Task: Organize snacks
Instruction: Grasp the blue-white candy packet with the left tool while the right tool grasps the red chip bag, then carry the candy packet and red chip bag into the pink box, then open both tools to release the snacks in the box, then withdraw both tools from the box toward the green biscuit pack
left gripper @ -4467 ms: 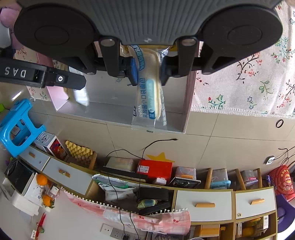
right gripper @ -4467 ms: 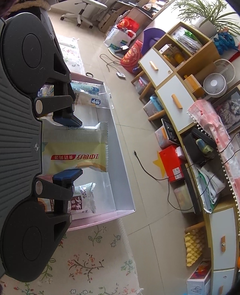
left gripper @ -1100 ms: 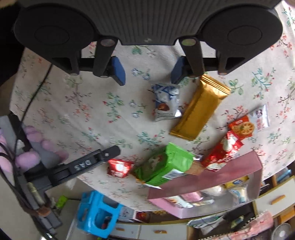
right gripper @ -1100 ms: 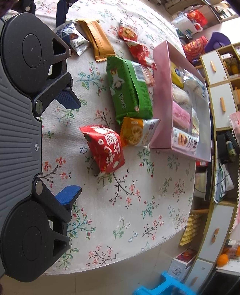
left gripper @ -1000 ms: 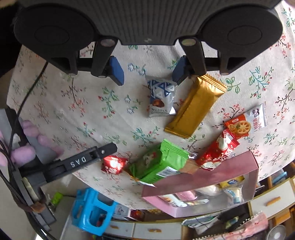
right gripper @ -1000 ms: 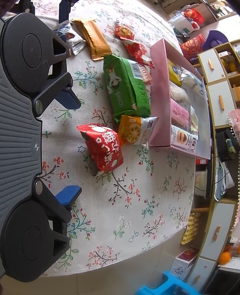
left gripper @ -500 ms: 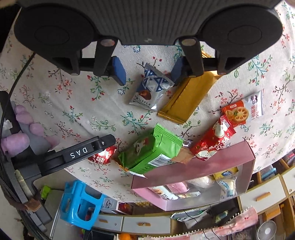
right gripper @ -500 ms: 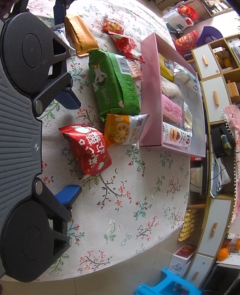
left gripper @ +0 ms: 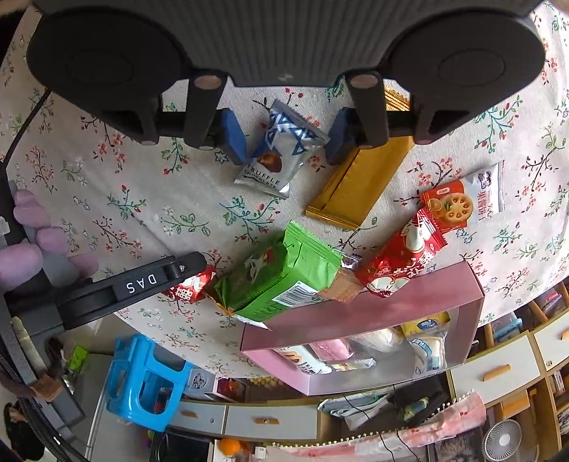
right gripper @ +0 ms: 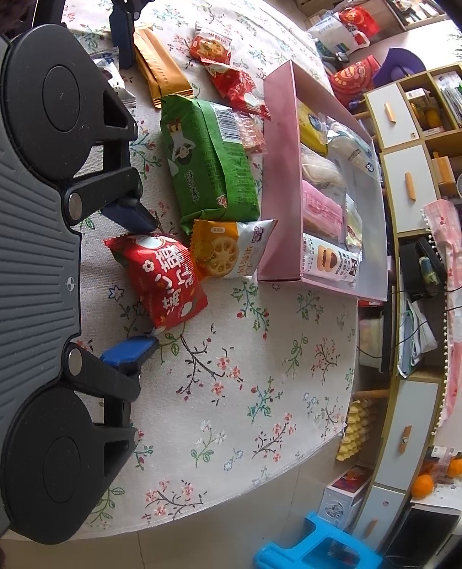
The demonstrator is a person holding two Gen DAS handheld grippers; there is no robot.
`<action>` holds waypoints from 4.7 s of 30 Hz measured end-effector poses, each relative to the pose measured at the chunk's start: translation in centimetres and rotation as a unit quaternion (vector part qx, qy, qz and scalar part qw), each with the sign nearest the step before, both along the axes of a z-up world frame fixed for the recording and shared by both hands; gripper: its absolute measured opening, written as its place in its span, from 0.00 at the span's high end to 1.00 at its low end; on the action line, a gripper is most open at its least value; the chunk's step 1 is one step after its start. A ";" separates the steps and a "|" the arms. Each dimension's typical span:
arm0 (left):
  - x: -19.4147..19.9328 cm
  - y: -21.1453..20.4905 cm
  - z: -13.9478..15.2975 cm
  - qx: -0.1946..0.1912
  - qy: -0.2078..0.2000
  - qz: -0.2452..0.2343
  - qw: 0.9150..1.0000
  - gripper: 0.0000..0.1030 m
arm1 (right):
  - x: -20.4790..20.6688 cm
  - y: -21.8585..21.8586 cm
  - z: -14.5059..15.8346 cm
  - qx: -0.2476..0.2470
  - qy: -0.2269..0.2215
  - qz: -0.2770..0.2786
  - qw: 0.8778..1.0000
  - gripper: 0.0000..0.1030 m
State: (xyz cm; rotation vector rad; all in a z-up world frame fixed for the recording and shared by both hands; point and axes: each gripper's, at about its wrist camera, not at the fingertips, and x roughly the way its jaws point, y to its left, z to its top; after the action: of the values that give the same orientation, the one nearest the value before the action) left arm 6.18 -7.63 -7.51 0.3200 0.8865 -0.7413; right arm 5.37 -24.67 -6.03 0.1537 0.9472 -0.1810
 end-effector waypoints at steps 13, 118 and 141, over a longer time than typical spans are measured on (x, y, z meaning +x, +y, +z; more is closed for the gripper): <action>0.0 0.0 0.6 -0.010 0.026 0.002 1.000 0.73 | -0.3 -0.9 0.8 0.036 0.011 -0.010 0.999 0.60; 10.6 2.6 7.3 -0.079 0.019 0.205 0.975 0.15 | 4.3 -2.2 7.9 0.188 -0.090 -0.108 0.972 0.20; 3.1 6.0 5.4 -0.017 0.012 0.163 0.986 0.02 | -0.9 1.5 5.2 0.173 -0.024 -0.093 0.980 0.19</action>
State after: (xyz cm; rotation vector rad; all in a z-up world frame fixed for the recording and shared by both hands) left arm 9.31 -1.63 -2.10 0.1310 0.9217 -0.4570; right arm 4.44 -23.16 -0.83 0.5659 0.9102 -0.1833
